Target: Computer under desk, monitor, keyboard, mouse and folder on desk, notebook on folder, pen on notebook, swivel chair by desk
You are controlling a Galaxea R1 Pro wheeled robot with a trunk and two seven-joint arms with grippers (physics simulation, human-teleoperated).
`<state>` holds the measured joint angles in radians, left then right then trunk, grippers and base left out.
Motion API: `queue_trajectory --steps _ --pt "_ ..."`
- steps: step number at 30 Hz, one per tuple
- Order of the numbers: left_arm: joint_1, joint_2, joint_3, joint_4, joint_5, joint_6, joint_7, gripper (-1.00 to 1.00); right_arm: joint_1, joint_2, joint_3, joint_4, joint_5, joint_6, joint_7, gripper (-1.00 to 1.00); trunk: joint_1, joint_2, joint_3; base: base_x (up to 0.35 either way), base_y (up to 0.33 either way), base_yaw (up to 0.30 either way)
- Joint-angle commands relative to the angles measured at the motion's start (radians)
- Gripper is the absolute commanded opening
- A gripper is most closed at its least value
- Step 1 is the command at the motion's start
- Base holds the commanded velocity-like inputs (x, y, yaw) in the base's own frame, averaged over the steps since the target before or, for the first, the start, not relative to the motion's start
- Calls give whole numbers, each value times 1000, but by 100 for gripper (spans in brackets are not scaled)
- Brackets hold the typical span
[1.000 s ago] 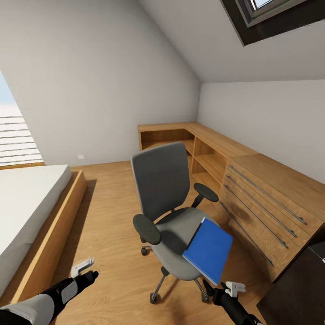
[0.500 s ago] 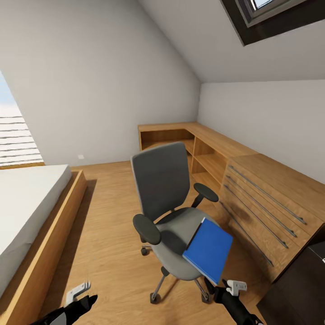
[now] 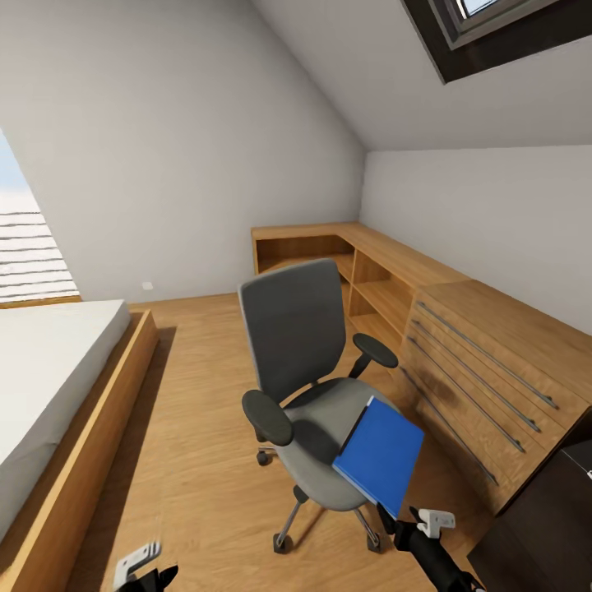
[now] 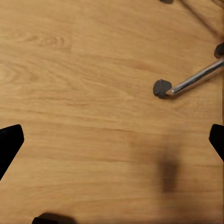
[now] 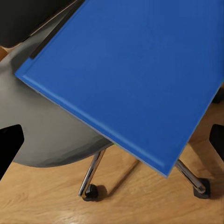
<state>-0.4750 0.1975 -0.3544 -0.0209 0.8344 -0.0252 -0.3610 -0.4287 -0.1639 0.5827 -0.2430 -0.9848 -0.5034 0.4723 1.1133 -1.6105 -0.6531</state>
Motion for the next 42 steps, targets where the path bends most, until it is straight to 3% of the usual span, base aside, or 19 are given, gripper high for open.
queue_trajectory --steps 1,6,10,16,24,27,28,33,35,39,40,42 --pt "4 0 -9 1 7 -10 -10 100 -1 -1 7 1 -11 -3 5 100 0 0 -1 0 0 0" --pt "10 -4 -9 1 6 -20 -2 100 -1 -2 6 1 -11 -3 5 100 0 0 -1 0 0 0" --pt "11 -11 -9 1 6 -23 52 100 -1 -5 6 1 -11 -3 5 100 0 0 -1 0 0 0" --pt "12 -43 -8 0 5 -24 218 100 -1 -12 6 0 -11 -3 5 100 0 0 -1 0 0 0" --pt "12 -79 -20 -2 -5 -22 349 100 -1 -15 6 -1 -11 -3 5 100 0 0 -1 0 0 0" --pt "12 -96 -45 -3 -8 -17 495 100 -1 -15 6 -1 -11 -3 5 100 0 0 -1 0 0 0" --pt "12 -117 -61 -4 -13 -16 584 100 -1 -16 6 -1 -11 -3 5 100 0 0 -1 0 0 0" --pt "12 -194 -120 -7 -34 -29 747 100 -1 -16 6 -1 -11 -3 5 100 0 0 -1 0 0 0" --pt "12 -206 -134 -6 -39 -50 756 100 -1 -16 6 -1 -11 -3 4 100 0 0 -1 0 0 0" --pt "12 -208 -150 -3 -42 -173 682 100 -1 -16 6 -1 -11 -4 4 100 0 0 -1 0 0 0" --pt "15 -204 -153 -2 -41 -255 636 100 -1 -16 6 -1 -11 -4 4 100 0 0 -1 0 0 0" --pt "26 -202 -156 -2 -42 -344 601 100 -1 -16 6 -1 -11 -4 3 100 0 0 -1 0 0 0"
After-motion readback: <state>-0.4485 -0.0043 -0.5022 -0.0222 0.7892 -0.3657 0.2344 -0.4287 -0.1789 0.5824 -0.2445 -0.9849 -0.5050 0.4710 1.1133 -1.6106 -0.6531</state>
